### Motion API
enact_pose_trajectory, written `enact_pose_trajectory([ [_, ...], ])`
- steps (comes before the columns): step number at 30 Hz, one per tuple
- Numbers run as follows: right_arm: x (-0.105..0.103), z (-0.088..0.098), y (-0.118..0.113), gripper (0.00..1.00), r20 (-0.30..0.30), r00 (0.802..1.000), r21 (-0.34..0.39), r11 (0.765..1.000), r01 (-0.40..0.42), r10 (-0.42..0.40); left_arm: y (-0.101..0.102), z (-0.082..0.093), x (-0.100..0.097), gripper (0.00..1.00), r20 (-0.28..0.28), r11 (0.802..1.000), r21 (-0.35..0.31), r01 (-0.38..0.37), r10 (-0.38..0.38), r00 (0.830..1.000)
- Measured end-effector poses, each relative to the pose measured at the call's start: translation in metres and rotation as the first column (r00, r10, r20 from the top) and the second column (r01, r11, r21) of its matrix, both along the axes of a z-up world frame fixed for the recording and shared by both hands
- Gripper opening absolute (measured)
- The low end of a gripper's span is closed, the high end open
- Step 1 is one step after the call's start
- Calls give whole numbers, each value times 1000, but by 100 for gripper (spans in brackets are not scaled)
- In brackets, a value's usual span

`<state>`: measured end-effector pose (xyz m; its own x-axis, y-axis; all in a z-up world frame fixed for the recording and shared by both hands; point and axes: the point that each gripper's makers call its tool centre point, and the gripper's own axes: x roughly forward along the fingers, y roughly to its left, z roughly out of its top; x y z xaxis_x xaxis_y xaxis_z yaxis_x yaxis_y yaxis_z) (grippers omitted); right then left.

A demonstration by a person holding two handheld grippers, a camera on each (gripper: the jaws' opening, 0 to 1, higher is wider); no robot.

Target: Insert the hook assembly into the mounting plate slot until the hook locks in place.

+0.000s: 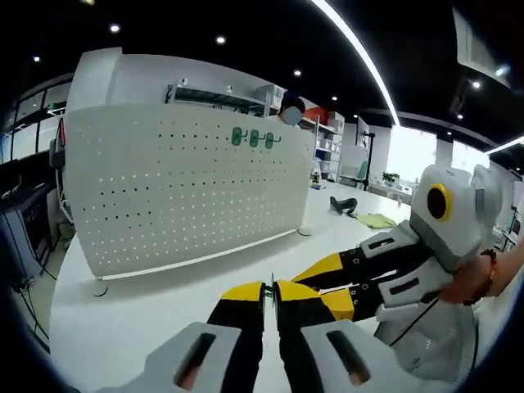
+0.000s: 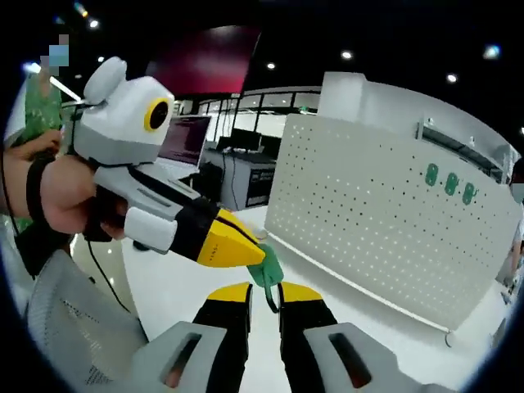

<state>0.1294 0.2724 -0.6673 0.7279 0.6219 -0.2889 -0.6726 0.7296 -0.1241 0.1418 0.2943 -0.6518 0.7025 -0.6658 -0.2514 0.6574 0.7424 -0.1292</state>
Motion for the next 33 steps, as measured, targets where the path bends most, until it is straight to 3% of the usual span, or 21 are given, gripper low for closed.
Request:
enact_pose_trajectory([
  [4,-1,4,0,16,-56,998,124,992,10,-3,3,7,2,4,61,1000,3,12,-12,998],
  [6,-4,6,1,17,-104,995,219,975,19,4,5,11,2,4,71,1000,-9,6,-5,997],
  [8,-5,6,2,18,-124,992,255,967,14,18,7,16,3,4,100,1000,-25,2,0,995],
  [10,-8,6,5,18,-183,982,337,941,23,42,8,21,3,4,112,999,-46,3,2,994],
  [12,-9,12,7,17,-217,974,437,899,42,59,6,24,2,4,134,998,-57,18,-10,991],
  [14,-10,14,6,17,-215,974,444,895,36,67,5,27,1,4,149,998,-54,27,-19,989],
  [16,-11,21,8,17,-212,974,494,869,32,84,4,32,0,4,179,998,-56,32,-22,984],
  [17,-11,27,9,17,-219,971,551,833,45,92,4,34,0,4,184,997,-63,38,-26,983],
  [21,-11,35,5,14,-223,969,634,771,60,109,3,42,-2,5,225,996,-79,50,-31,974],
  [23,-11,41,2,14,-240,963,704,705,85,124,1,47,-4,5,268,995,-76,63,-41,962],
  [24,-10,47,-1,13,-256,956,770,629,112,143,1,50,-5,5,285,995,-79,67,-42,958],
  [26,-11,55,-3,13,-267,944,844,519,132,194,-1,57,-8,5,325,993,-87,82,-50,944],
  [27,-10,57,-5,13,-278,939,862,483,152,202,-1,62,-10,5,348,992,-92,89,-52,936],
  [29,-11,63,-5,14,-258,940,881,453,135,221,-2,65,-11,5,364,991,-94,97,-56,930],
  [30,-11,65,-4,14,-270,934,893,424,152,235,-2,66,-10,5,372,991,-94,96,-55,927],
  [33,-11,67,-4,13,-272,931,902,401,158,243,-2,70,-11,5,388,990,-97,98,-53,920],
])
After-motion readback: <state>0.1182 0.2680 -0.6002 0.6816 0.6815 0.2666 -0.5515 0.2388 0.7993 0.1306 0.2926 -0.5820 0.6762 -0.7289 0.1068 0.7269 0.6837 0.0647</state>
